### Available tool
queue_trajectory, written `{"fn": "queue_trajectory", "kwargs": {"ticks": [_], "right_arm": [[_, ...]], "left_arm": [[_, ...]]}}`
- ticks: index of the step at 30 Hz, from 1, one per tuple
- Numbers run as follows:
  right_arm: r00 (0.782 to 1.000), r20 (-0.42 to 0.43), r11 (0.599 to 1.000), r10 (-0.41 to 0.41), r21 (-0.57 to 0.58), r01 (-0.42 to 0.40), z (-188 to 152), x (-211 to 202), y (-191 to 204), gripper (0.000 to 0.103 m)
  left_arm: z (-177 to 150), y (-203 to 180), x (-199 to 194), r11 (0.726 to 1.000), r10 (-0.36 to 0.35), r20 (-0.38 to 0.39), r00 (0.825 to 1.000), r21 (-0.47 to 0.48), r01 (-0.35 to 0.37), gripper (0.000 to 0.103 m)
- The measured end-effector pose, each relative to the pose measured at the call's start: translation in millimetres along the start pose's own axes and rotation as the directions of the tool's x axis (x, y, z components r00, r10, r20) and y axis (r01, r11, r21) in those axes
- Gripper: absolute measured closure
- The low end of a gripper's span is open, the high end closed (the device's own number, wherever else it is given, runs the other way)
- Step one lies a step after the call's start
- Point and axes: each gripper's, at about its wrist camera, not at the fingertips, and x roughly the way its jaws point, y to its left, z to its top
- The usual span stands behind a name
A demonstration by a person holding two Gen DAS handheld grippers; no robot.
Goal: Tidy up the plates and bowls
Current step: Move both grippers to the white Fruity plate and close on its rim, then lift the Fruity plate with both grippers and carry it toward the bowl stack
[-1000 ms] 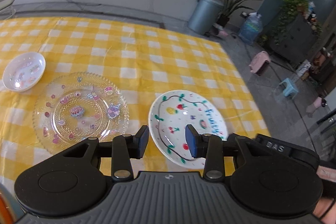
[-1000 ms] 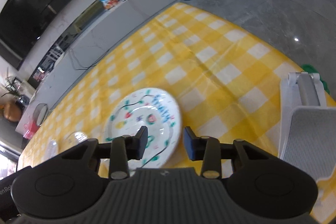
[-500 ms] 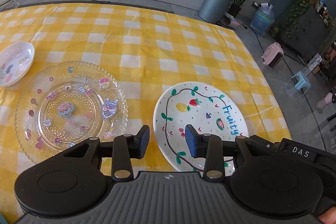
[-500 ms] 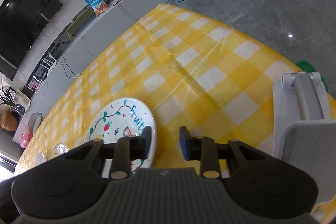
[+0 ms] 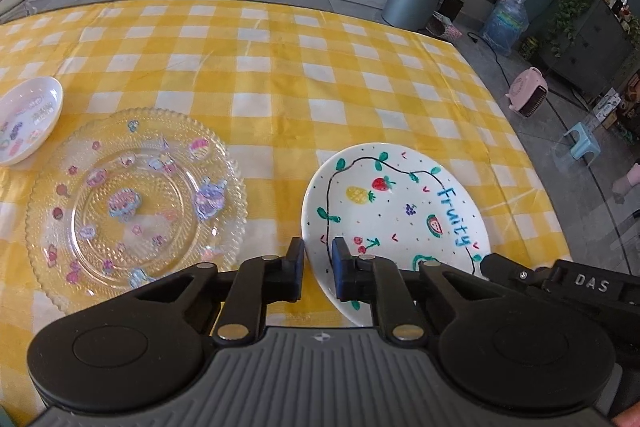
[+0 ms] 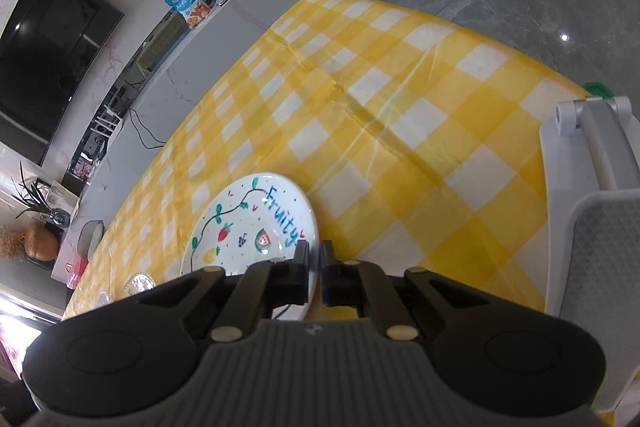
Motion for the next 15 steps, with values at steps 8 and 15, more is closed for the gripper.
{"fn": "queue_trajectory", "kwargs": {"ticks": [8, 15], "right_arm": [[0.999, 0.034, 0.999, -0.033, 0.027, 0.032, 4, -8, -10, 0.101], [0.999, 0.036, 0.999, -0.029, 0.022, 0.028, 7, -8, -11, 0.094]], "left_arm": [[-4, -8, 0, 1.0, -0.016, -0.008, 1.0, 0.022, 0.017, 0.089], [3, -2, 7, 1.0, 0.009, 0.024, 1.0, 0.001, -0.009, 0.08]]}}
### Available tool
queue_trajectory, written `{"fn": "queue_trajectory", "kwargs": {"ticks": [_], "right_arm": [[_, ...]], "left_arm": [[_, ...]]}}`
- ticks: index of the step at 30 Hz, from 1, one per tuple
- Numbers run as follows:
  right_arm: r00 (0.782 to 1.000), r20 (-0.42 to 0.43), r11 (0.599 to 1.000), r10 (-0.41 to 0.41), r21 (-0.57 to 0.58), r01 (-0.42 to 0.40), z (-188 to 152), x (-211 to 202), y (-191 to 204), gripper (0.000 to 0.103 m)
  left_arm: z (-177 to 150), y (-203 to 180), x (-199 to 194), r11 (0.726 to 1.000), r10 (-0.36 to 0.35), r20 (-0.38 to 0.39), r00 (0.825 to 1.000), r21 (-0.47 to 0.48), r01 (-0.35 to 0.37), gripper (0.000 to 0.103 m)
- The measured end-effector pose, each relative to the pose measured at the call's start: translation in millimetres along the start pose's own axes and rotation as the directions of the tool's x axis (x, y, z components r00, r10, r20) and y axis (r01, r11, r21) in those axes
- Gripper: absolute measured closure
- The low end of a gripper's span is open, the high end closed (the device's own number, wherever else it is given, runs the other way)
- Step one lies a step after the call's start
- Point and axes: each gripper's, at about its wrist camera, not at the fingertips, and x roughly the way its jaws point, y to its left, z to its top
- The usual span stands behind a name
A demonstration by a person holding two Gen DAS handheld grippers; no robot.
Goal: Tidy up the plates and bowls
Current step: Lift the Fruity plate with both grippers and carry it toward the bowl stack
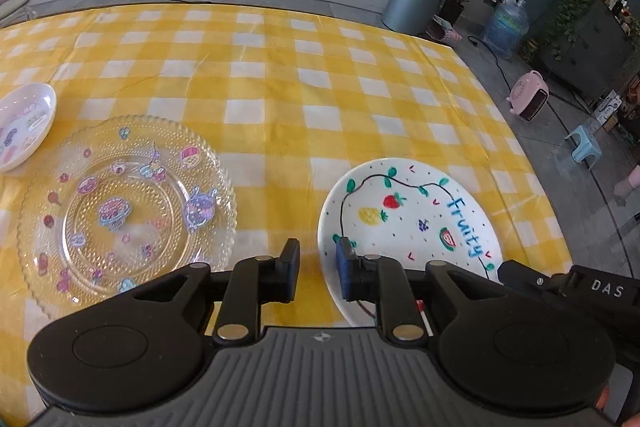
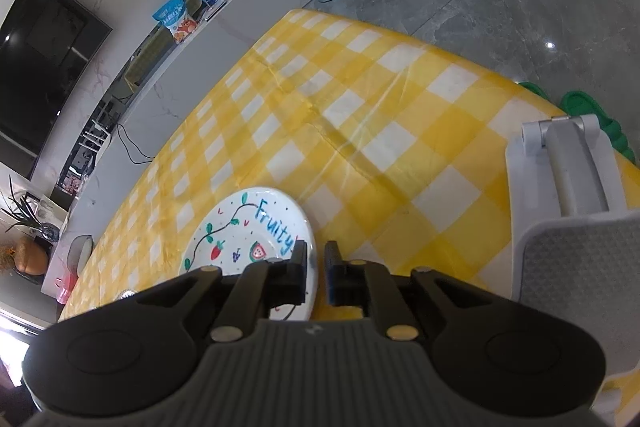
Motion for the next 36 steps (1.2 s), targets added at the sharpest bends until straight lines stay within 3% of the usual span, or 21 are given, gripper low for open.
{"fn": "queue_trajectory", "kwargs": {"ticks": [11, 18, 36], "right_arm": [[0.998, -0.035, 0.997, 0.055, 0.06, -0.053, 0, 7, -8, 0.094], [0.999, -0.026, 0.999, 0.033, 0.031, -0.033, -2, 7, -3, 0.097], [0.995, -0.045, 0.994, 0.093, 0.068, -0.089, -7, -11, -5, 0.098]], "left_arm": [[4, -11, 10, 1.0, -0.011, 0.007, 1.0, 0.025, 0.011, 0.08], [3, -7, 8, 1.0, -0.016, 0.013, 1.0, -0.002, 0.016, 0.084], [-6, 4, -25, 0.997, -0.035, 0.052, 0.998, -0.065, 0.038, 0.09]]}}
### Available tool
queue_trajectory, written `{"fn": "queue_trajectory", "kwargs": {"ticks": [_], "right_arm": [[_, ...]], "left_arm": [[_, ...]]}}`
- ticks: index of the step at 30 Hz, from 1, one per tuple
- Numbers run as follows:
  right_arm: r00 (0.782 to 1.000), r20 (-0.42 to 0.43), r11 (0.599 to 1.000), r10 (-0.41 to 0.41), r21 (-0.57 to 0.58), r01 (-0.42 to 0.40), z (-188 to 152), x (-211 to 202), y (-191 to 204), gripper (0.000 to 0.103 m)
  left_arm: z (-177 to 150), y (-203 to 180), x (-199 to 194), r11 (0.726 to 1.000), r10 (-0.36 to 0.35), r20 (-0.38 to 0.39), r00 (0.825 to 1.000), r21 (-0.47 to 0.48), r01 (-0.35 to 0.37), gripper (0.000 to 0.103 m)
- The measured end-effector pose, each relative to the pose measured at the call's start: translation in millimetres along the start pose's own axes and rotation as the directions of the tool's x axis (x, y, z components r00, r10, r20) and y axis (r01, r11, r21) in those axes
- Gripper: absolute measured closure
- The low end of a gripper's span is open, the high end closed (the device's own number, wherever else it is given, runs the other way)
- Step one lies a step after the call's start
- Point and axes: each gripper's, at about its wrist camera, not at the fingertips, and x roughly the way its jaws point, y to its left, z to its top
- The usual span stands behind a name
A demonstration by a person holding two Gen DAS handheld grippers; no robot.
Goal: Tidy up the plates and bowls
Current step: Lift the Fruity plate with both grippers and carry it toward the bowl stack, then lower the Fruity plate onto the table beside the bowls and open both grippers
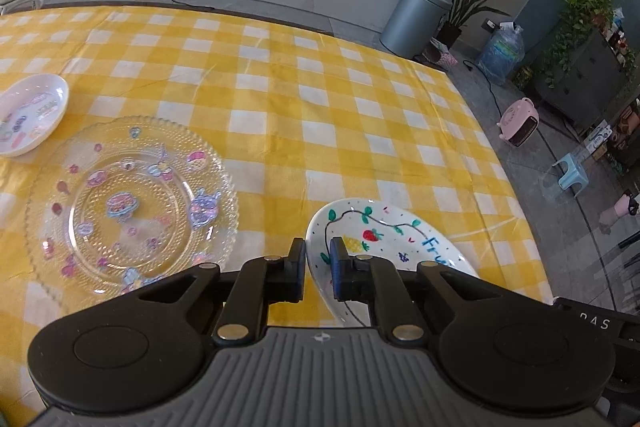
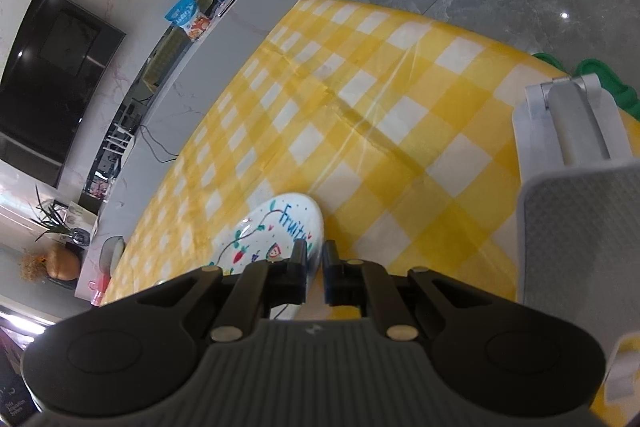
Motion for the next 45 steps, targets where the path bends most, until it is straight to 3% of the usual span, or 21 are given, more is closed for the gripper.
{"fn": "queue_trajectory", "kwargs": {"ticks": [15, 24, 33, 45], "right_arm": [[0.999, -0.045, 1.0, -0.001, -0.017, 0.001, -30, -32, 10, 0.097], [0.997, -0.081, 1.0, -0.008, -0.019, 0.007, -56, -53, 7, 0.097], [0.99, -0.123, 0.995, -0.063, -0.081, 0.053, -80, -61, 25, 0.096], [0.976, -0.155, 0.983, -0.15, -0.13, 0.13, -91, -67, 30, 0.096]], "left_arm": [[-23, 7, -54, 1.0, 0.005, 0.041, 0.999, -0.015, -0.005, 0.093], [-45, 24, -70, 0.997, -0.006, 0.029, 1.0, -0.079, 0.008, 0.094], [-58, 39, -91, 0.994, 0.003, 0.037, 0.999, -0.106, 0.001, 0.094], [-82, 39, -96, 0.997, 0.033, 0.005, 0.999, -0.068, -0.033, 0.093]]}}
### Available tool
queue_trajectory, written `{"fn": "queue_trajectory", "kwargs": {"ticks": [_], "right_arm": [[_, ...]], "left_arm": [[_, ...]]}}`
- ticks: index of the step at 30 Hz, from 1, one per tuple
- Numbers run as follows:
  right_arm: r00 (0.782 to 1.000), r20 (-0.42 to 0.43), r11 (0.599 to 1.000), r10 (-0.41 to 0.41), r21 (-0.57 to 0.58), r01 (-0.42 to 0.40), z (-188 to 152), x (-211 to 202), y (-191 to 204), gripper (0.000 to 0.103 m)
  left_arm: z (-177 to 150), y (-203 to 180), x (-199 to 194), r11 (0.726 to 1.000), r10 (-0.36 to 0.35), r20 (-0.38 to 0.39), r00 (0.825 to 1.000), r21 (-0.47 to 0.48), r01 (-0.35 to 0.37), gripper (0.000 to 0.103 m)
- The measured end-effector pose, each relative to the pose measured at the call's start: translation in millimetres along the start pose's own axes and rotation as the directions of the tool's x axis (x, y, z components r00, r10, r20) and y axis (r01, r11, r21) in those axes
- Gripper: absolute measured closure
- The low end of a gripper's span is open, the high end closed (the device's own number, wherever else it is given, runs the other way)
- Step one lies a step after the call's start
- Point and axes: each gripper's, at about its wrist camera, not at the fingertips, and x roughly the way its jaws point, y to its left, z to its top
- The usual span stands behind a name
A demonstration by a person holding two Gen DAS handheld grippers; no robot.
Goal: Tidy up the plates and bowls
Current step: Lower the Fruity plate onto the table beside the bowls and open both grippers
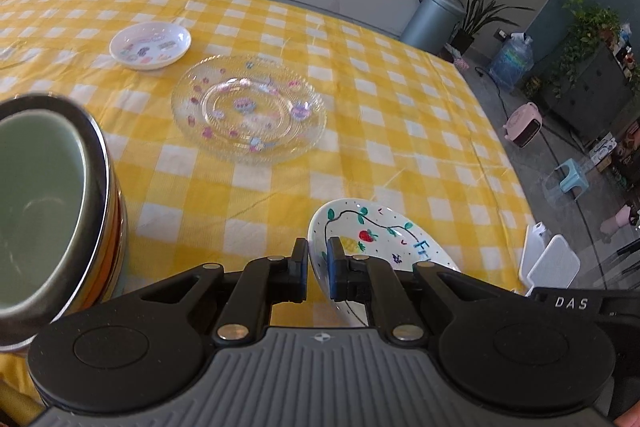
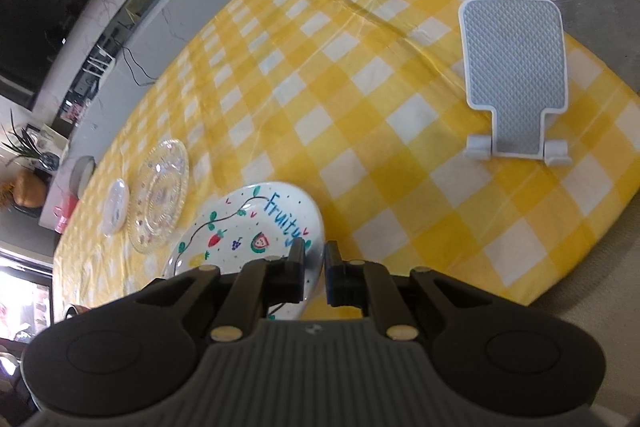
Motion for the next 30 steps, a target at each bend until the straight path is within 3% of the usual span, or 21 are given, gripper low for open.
{"fn": "queue_trajectory", "kwargs": {"ticks": [8, 30], "right_arm": [[0.996, -0.048, 0.997, -0.07, -0.037, 0.069, -1, 11, 6, 0.096], [0.981, -0.067, 0.966, -0.185, -0.194, 0.169, -8, 30, 30, 0.092]], "left_arm": [[-13, 2, 4, 0.999, 0.031, -0.021, 0.999, 0.015, -0.03, 0.093], [-20, 1, 15, 0.992, 0.098, -0.042, 0.994, 0.081, -0.094, 0.092]]}}
